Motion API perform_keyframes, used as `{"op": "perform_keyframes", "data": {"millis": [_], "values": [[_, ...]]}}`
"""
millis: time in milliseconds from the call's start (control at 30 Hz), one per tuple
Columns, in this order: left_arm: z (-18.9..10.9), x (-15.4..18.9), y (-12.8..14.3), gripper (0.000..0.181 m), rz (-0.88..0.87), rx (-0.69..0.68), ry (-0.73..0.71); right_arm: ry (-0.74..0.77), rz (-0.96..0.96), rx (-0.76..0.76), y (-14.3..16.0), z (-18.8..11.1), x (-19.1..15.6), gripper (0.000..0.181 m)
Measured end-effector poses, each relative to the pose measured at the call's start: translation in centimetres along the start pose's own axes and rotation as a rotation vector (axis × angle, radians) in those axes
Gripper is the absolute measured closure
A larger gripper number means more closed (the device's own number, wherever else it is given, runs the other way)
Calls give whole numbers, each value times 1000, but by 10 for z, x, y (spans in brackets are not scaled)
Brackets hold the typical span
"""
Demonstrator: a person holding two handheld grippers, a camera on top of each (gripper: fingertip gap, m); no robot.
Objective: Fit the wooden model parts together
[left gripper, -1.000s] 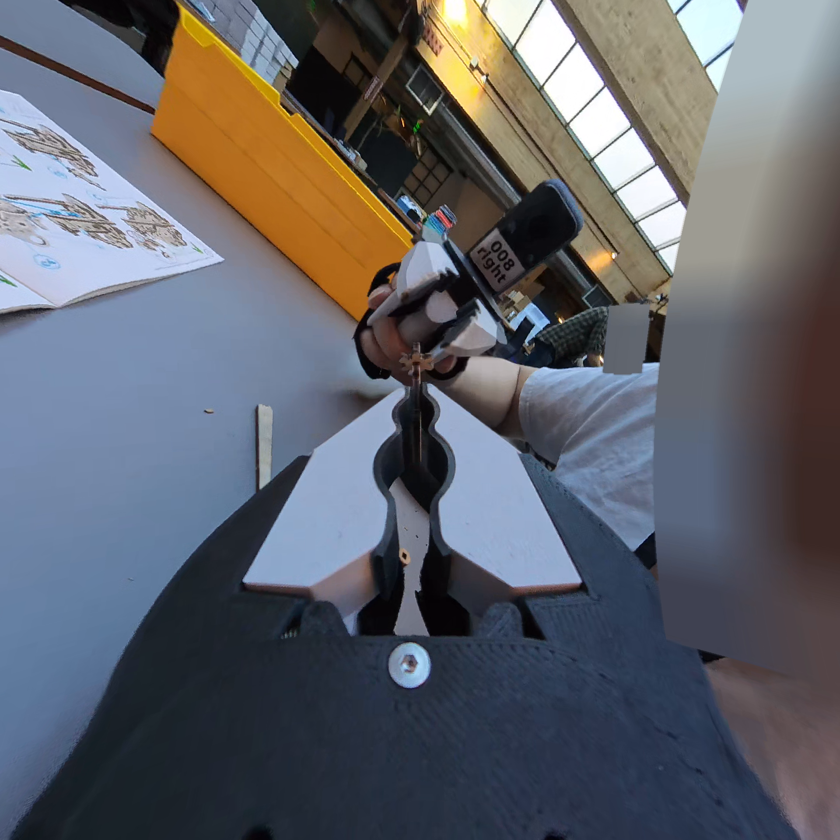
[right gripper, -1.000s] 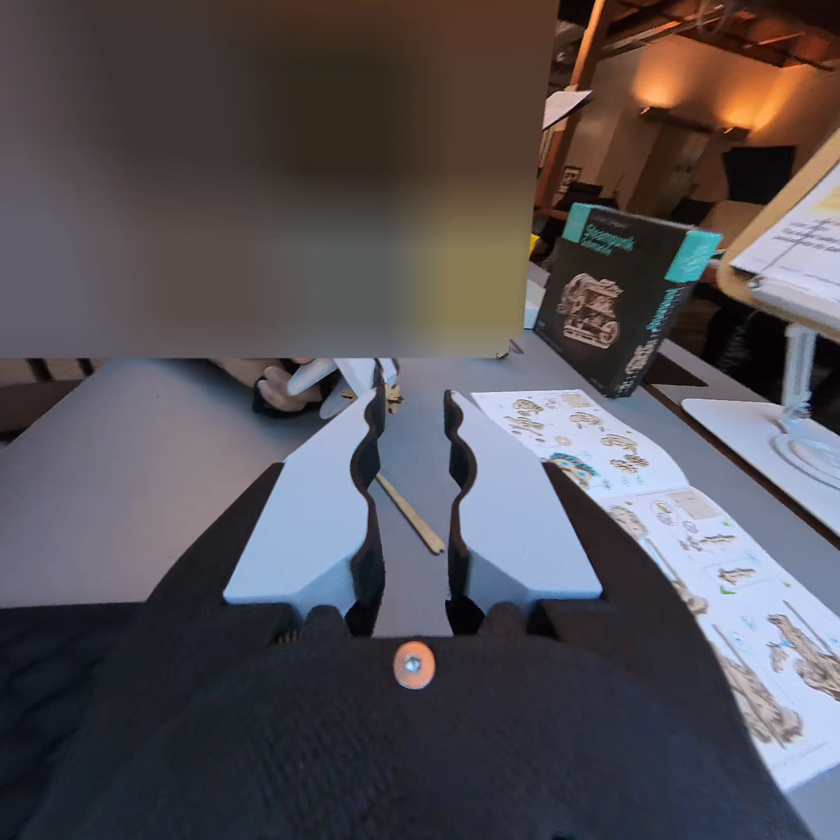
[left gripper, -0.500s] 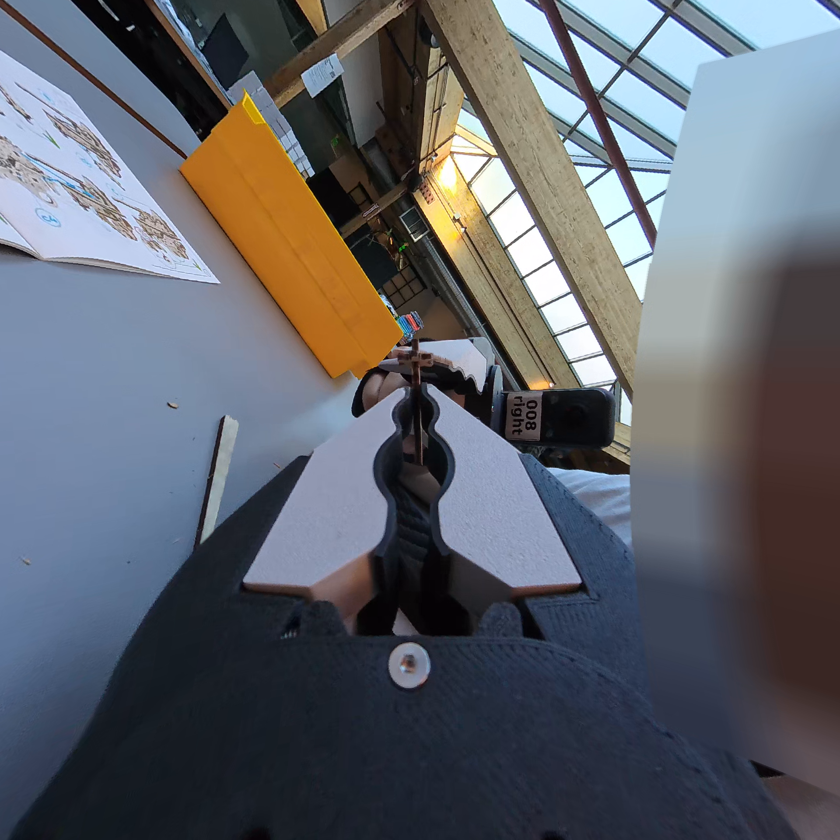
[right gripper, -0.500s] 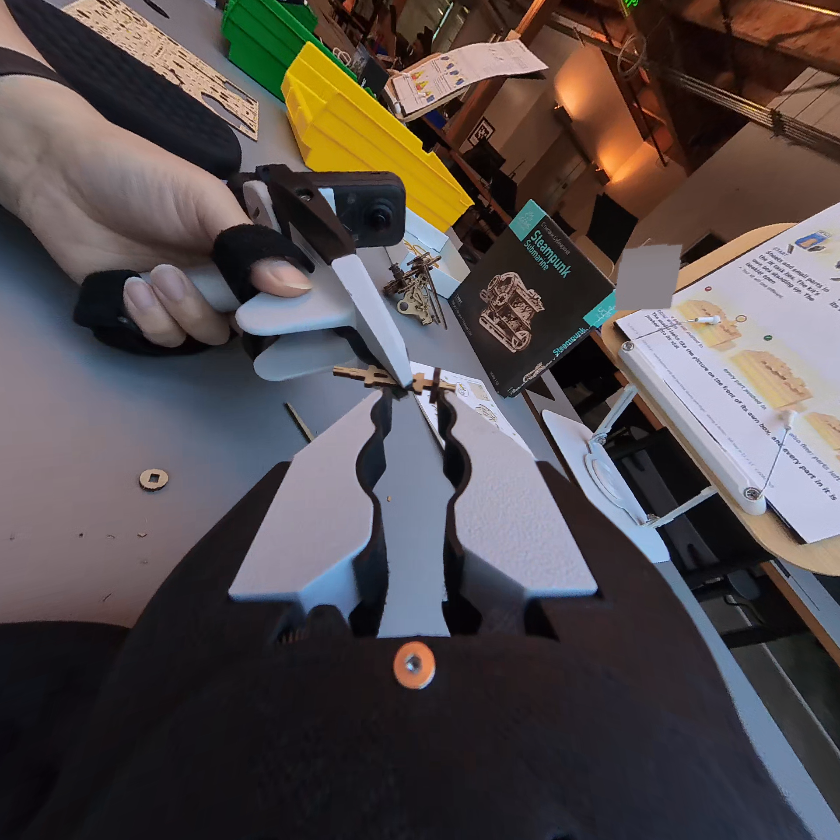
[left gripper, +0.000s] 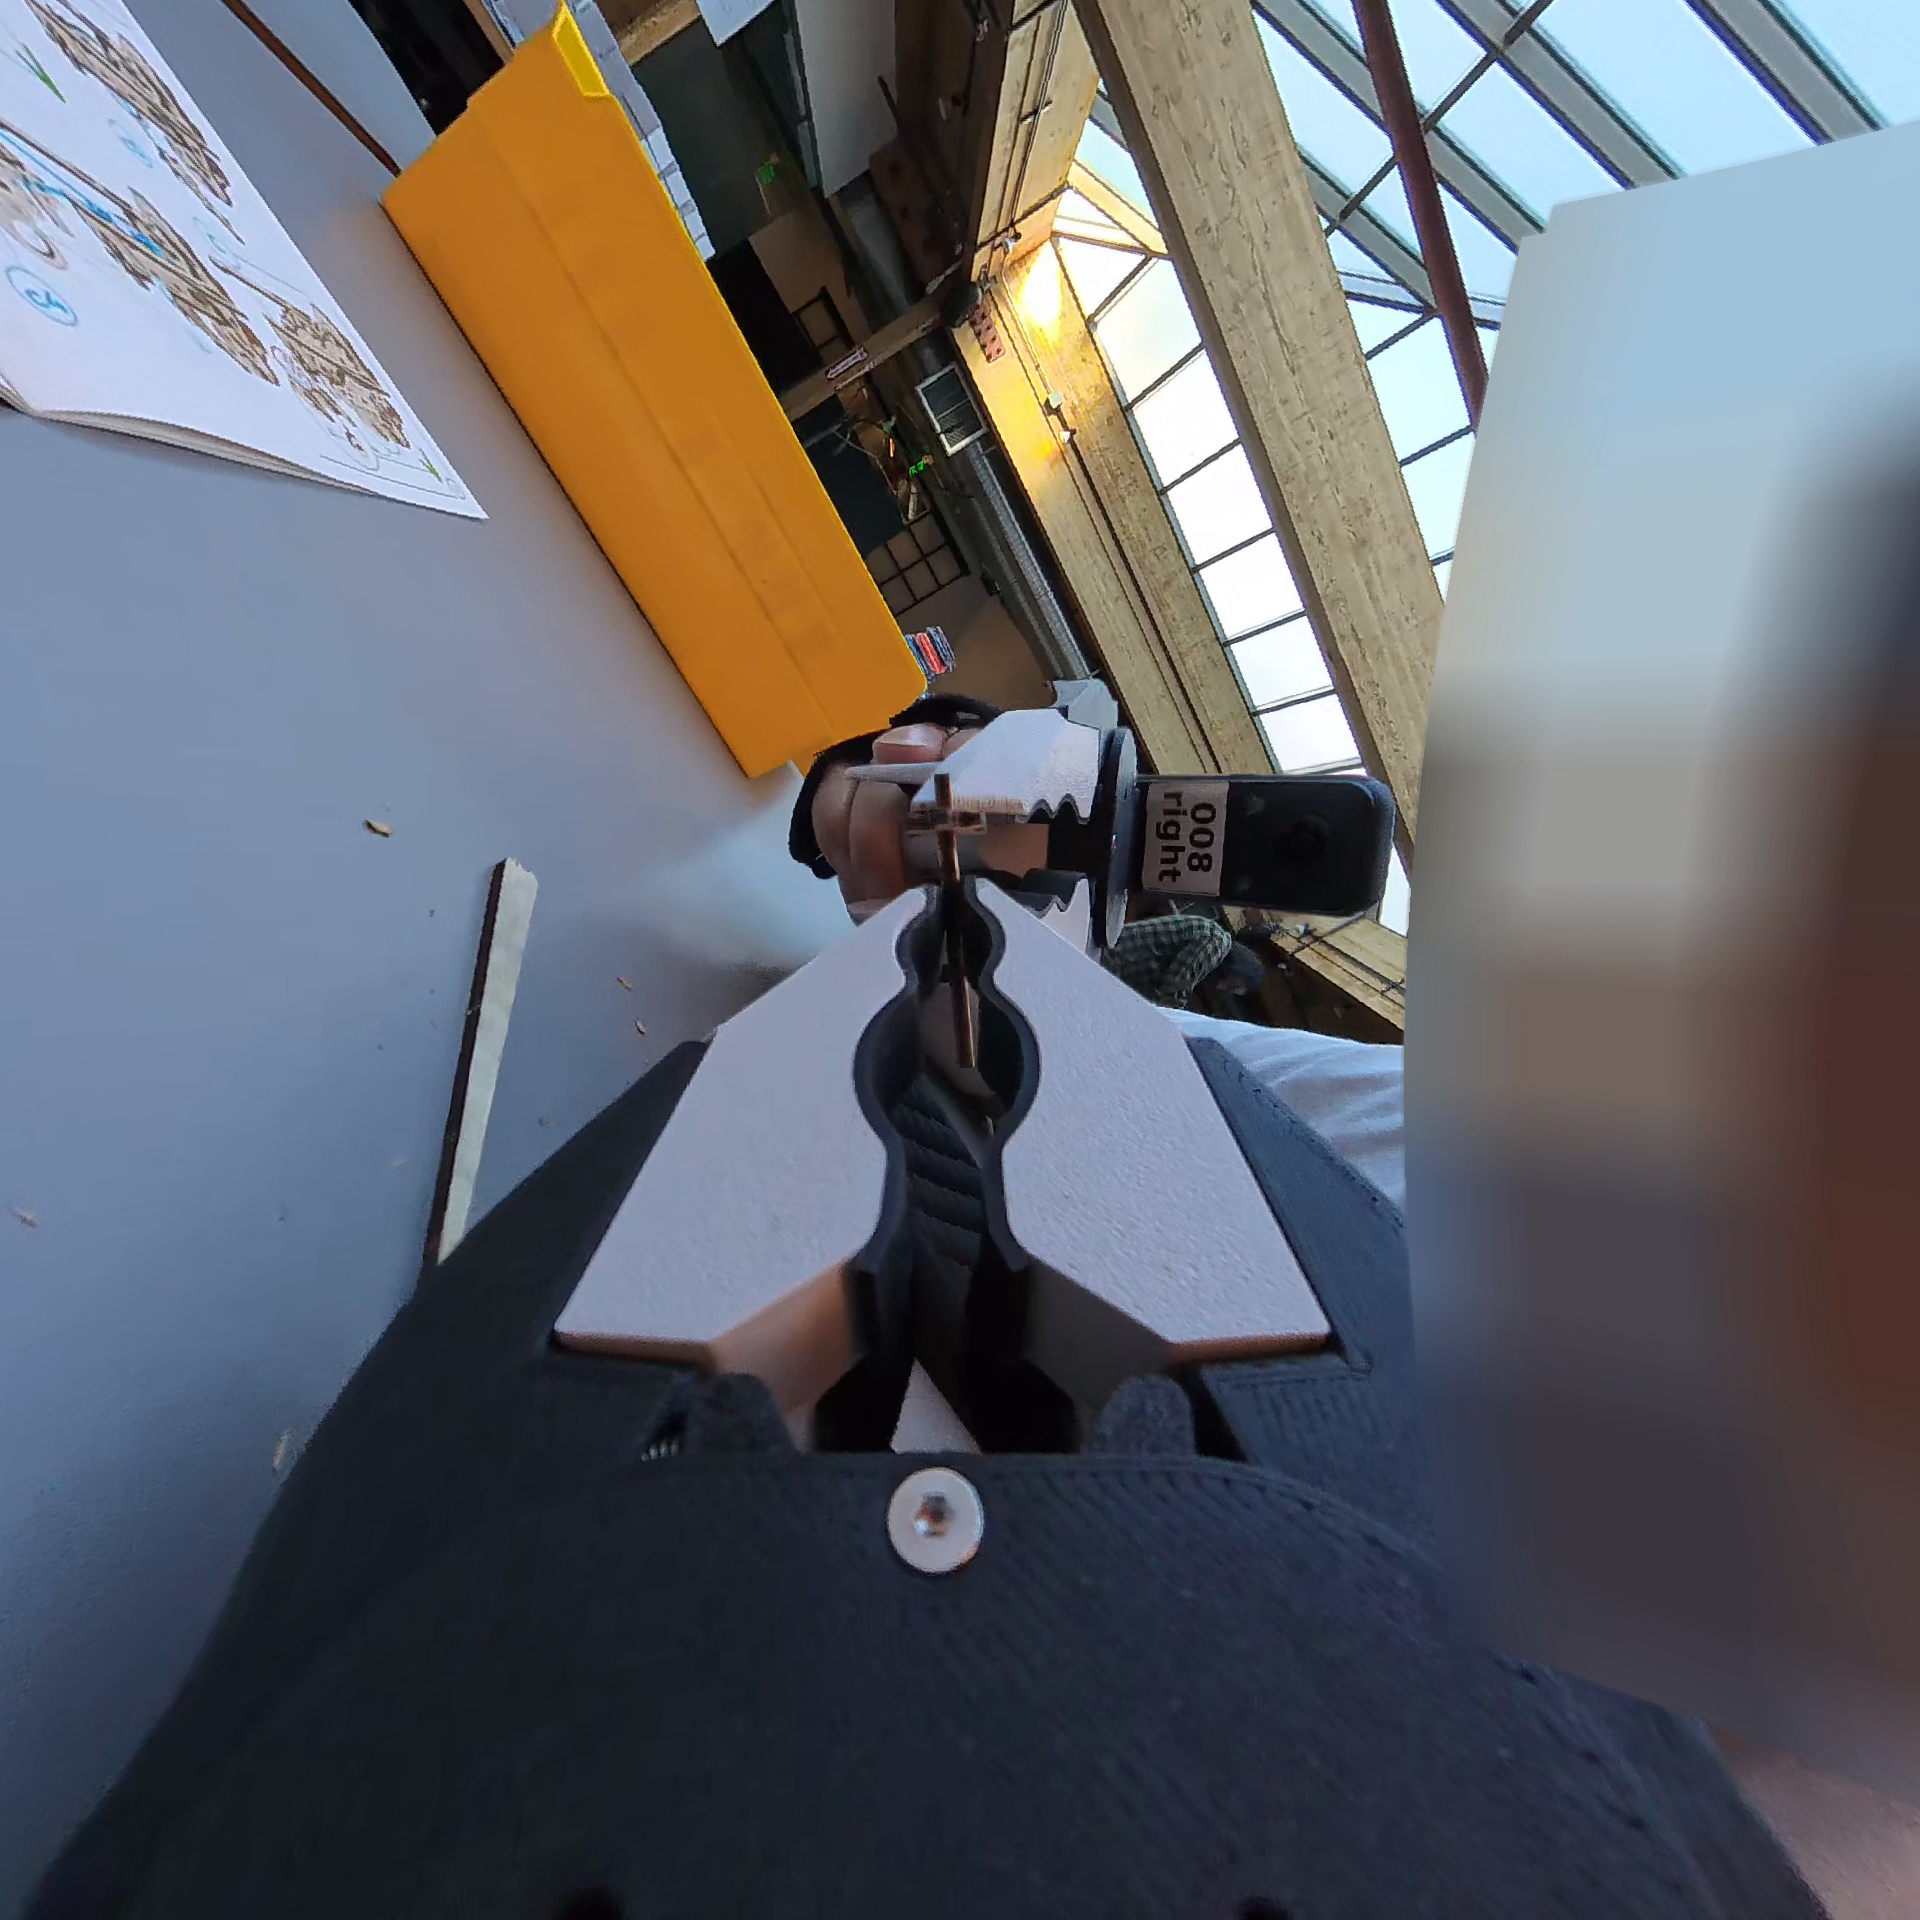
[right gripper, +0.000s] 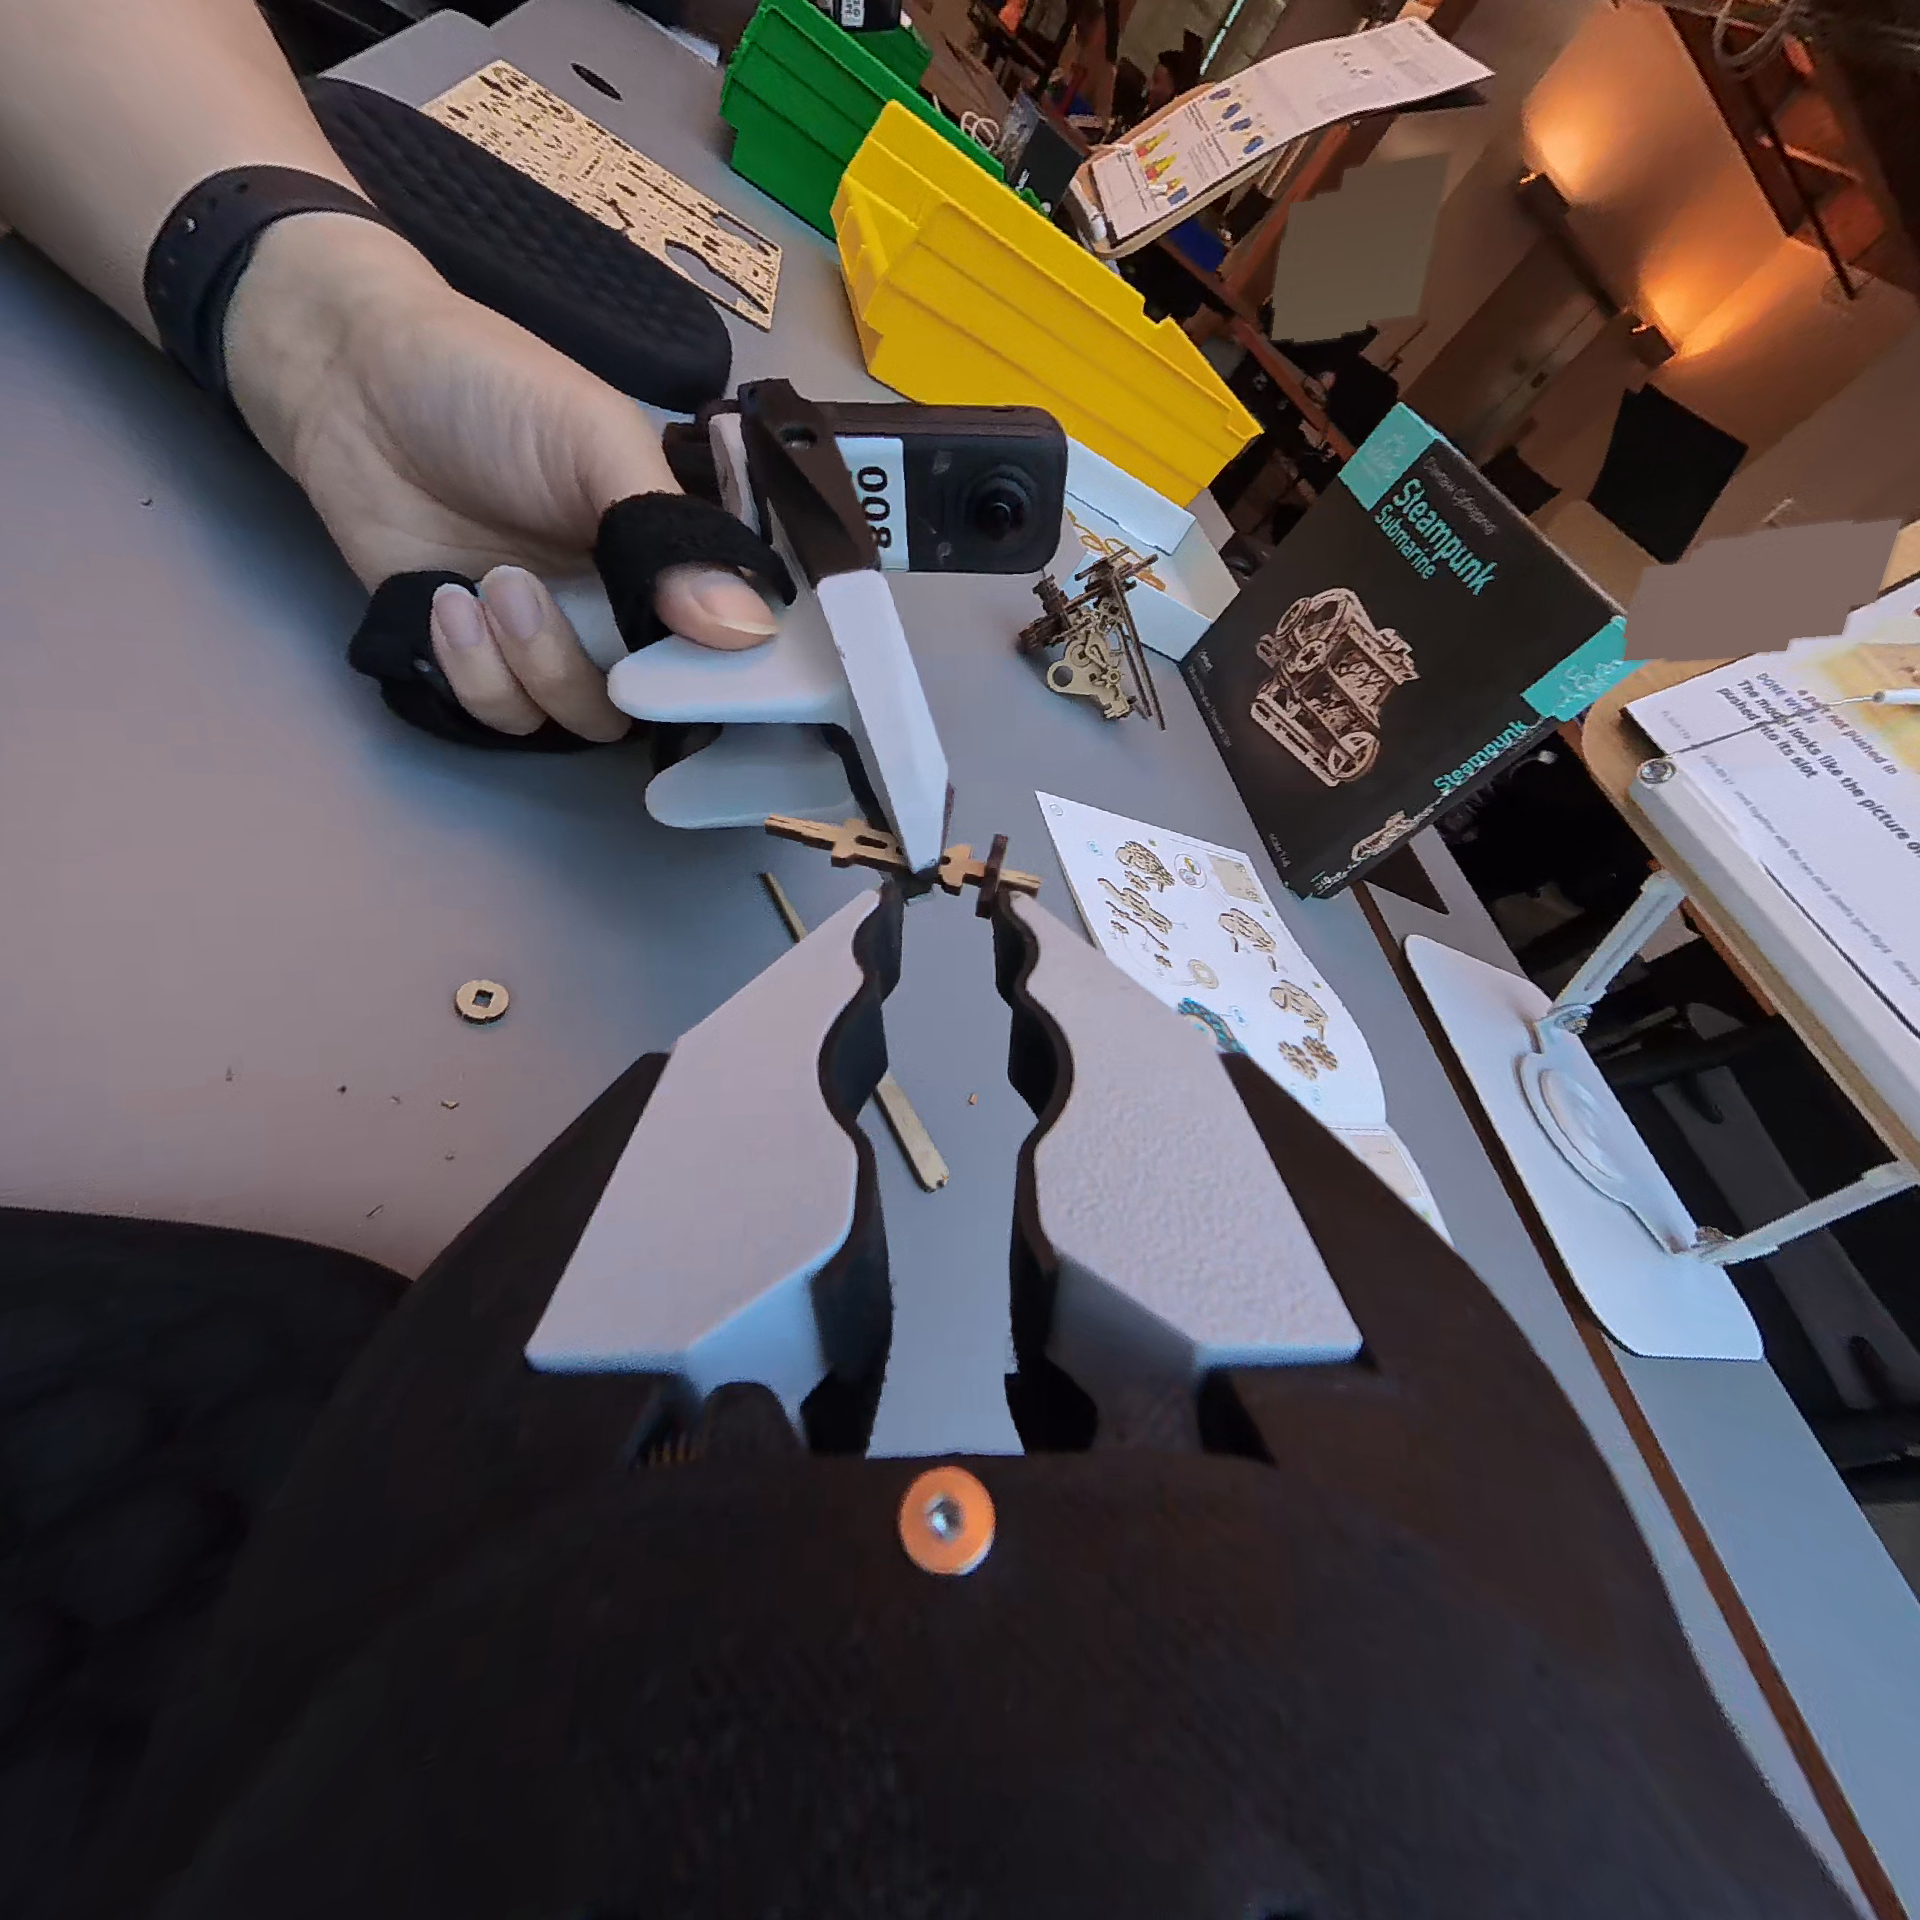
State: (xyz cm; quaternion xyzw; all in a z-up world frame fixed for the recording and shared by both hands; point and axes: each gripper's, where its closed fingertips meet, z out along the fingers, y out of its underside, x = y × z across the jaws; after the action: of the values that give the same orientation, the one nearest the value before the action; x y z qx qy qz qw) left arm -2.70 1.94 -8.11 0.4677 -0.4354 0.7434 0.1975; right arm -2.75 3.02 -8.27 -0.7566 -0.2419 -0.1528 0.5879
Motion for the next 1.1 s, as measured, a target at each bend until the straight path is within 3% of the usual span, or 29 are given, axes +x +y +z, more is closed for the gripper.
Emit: {"op": "perform_keyframes", "data": {"millis": [33,333,500,600,700,800,867,1100], "values": [[1,0,1,181,2,-6,0,-17,16,2,1,-1,0,166],[4,1,8,181,-15,-64,13,-144,185,81,0,-10,0,179],[4,2,10,181,-12,-75,21,-113,126,81,-2,-10,0,181],[3,7,8,174,47,-102,26,-130,210,116,-1,-15,7,181],[-7,10,-7,173,280,-129,-22,-231,342,219,-8,-25,8,181],[-15,10,-10,154,733,-211,-120,-313,408,277,-13,-28,5,181],[-14,14,-4,154,943,-235,-144,-351,419,279,-13,-26,-1,181],[-6,25,22,161,1072,-301,-65,-446,419,297,-20,-26,-18,181]]}}
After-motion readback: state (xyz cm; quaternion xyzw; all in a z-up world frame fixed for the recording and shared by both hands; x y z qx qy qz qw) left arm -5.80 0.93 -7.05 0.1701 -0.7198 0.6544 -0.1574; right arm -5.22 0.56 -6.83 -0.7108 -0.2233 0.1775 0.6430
